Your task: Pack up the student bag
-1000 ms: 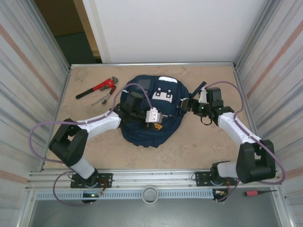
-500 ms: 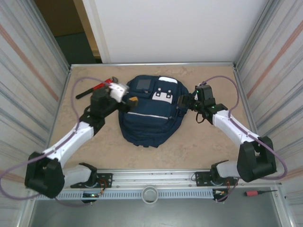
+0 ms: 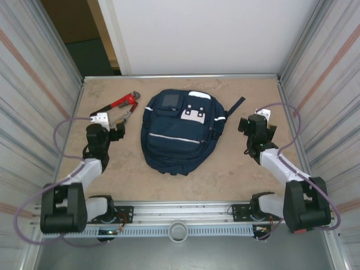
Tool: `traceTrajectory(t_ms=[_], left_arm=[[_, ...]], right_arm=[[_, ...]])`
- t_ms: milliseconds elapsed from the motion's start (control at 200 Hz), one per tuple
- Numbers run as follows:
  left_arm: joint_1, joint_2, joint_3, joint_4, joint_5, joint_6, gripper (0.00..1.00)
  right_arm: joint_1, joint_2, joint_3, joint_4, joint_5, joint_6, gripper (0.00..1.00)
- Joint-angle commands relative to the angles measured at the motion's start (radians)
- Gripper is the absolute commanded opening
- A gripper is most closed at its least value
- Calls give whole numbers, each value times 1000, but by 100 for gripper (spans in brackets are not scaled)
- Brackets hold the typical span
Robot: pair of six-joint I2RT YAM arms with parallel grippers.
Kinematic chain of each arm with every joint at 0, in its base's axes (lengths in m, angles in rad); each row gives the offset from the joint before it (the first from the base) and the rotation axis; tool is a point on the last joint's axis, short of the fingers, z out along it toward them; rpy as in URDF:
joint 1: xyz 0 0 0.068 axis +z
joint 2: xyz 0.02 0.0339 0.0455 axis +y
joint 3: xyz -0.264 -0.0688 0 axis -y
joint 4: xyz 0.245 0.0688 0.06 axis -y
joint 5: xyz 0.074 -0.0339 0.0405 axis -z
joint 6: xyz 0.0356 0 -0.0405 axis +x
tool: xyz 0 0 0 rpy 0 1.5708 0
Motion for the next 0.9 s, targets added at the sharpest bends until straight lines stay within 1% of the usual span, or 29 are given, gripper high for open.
traceTrajectory(t_ms=[0, 80, 130, 165, 225, 286, 316, 371, 456, 516, 536, 571, 586, 626, 681, 731, 781, 892], left_arm=[[-7, 46, 69, 15, 26, 65, 95], [-8, 68, 98, -19, 25, 74, 95], [-9, 62, 83, 6, 38, 80, 95], [-8, 50, 71, 9, 45, 83, 95], [-9, 26, 50, 10, 42, 95, 95], [-8, 1, 30, 3, 24, 106, 95], [-6, -8, 19, 1, 20, 122, 95], [-5, -1, -13, 39, -1, 129, 95], [-3, 27, -70, 132, 12, 131, 96], [-4, 55, -84, 178, 1, 129, 96], [-5, 61, -80, 179, -6, 129, 96], [-6, 64, -65, 144, -9, 133, 96], [-7, 67, -62, 145, -8, 133, 96], [-8, 77, -55, 141, -11, 135, 96], [-11, 87, -40, 124, -7, 140, 96], [-13, 92, -28, 105, 5, 145, 97], [-13, 94, -28, 104, 14, 150, 97], [-12, 87, -35, 112, 42, 158, 97]], right_arm=[[-27, 77, -68, 284, -42, -103, 99], [-47, 161, -93, 387, -108, -115, 99], [-53, 209, -100, 460, -141, -135, 99], [-44, 212, -82, 430, -147, -151, 99], [-48, 236, -102, 511, -176, -183, 99], [-65, 256, -123, 554, -226, -179, 99], [-71, 267, -135, 591, -232, -182, 99], [-96, 263, -135, 572, -268, -153, 99], [-138, 291, -165, 642, -328, -121, 99], [-141, 349, -201, 792, -343, -136, 99], [-137, 348, -199, 774, -341, -138, 99], [-134, 319, -173, 667, -348, -136, 99], [-138, 315, -163, 646, -359, -132, 99], [-152, 335, -159, 679, -383, -132, 99], [-155, 320, -151, 632, -389, -124, 99], [-153, 330, -157, 666, -385, -130, 99], [-153, 323, -153, 642, -388, -127, 99], [-155, 325, -152, 647, -391, -126, 99]])
